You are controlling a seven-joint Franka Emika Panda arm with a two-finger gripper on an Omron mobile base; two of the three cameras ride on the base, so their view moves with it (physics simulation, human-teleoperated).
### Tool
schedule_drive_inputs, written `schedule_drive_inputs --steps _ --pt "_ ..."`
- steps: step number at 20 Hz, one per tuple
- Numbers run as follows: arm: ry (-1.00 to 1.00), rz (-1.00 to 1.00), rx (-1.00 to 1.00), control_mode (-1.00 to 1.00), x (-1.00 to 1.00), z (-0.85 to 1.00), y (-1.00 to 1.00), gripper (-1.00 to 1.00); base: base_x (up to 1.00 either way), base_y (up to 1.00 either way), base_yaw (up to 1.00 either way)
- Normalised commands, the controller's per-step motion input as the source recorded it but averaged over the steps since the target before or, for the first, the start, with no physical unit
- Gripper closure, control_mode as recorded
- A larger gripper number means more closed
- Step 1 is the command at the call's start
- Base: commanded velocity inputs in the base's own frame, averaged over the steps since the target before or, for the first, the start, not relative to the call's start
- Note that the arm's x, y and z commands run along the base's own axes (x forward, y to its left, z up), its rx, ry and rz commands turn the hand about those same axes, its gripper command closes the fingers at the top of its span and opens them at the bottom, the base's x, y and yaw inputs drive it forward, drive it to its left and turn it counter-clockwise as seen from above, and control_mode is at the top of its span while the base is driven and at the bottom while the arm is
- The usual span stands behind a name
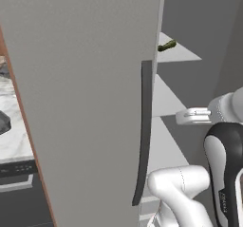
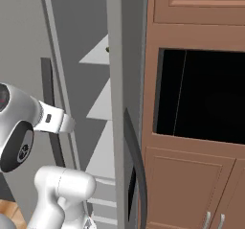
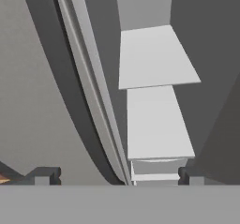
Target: Take the squash and avocado out of the freezer and place them in the tupperware container on the counter. Then put the tupperware containing the vegetables back in the freezer.
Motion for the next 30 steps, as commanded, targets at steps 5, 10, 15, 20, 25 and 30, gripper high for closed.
schedule_drive_inputs --steps 5,10,15,20,25,30 --pt "0.00 0.00 0.00 1.00 0.00 0.00 0.00 -1.00 0.02 -0.68 0.00" --pt "0.00 0.00 0.00 1.00 0.00 0.00 0.00 -1.00 0.00 -0.63 0.00" --pt "0.00 0.00 0.00 1.00 0.00 0.00 0.00 -1.00 -0.12 -0.85 0.00" --pt "0.00 0.00 0.00 1.00 0.00 0.00 0.00 -1.00 -0.35 -0.84 0.00" --pt "0.00 0.00 0.00 1.00 0.00 0.00 0.00 -1.00 -0.63 -0.90 -0.02" --pt "-0.05 -0.04 0.00 -1.00 -0.32 0.06 -0.38 -1.00 -0.21 -0.30 -0.03"
